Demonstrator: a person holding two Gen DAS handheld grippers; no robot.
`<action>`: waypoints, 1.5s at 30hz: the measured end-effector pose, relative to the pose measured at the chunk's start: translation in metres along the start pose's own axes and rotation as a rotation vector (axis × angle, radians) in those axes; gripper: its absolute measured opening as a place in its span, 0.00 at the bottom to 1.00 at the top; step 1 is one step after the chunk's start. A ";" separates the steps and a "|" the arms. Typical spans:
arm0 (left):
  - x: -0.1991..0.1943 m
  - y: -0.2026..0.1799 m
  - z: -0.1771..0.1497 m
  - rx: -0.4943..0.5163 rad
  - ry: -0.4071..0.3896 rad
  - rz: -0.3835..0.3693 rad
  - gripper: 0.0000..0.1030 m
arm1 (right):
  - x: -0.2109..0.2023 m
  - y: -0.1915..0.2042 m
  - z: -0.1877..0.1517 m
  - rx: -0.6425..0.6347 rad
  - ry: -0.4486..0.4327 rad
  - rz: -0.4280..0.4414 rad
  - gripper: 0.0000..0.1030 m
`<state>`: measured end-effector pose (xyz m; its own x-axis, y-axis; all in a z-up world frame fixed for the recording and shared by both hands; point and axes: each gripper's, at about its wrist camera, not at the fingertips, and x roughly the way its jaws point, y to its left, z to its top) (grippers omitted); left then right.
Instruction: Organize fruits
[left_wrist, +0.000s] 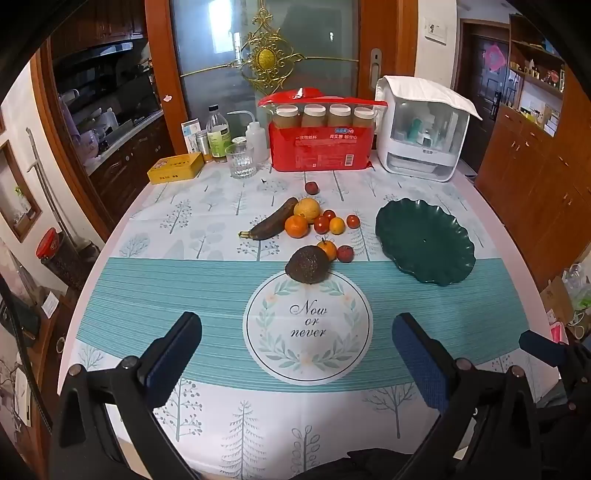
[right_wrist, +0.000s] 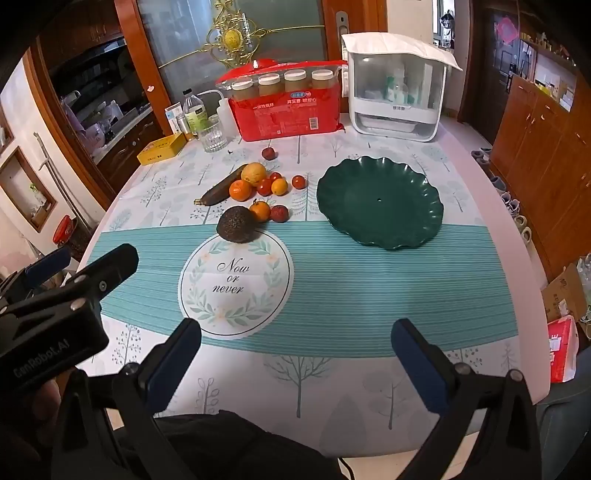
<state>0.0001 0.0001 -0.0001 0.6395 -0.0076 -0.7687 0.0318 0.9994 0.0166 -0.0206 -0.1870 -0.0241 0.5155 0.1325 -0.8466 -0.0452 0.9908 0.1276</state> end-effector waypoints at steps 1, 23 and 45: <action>0.000 0.000 0.000 -0.001 -0.004 -0.001 1.00 | 0.000 0.000 0.000 0.002 -0.002 0.005 1.00; 0.000 0.000 0.000 0.003 -0.003 0.007 1.00 | 0.005 0.001 0.002 0.001 0.004 0.001 1.00; 0.008 0.009 -0.010 -0.014 0.015 -0.009 1.00 | 0.008 0.007 0.003 0.014 0.011 0.000 1.00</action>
<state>-0.0020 0.0099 -0.0123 0.6280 -0.0164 -0.7781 0.0272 0.9996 0.0009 -0.0143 -0.1790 -0.0283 0.5059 0.1328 -0.8523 -0.0333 0.9904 0.1345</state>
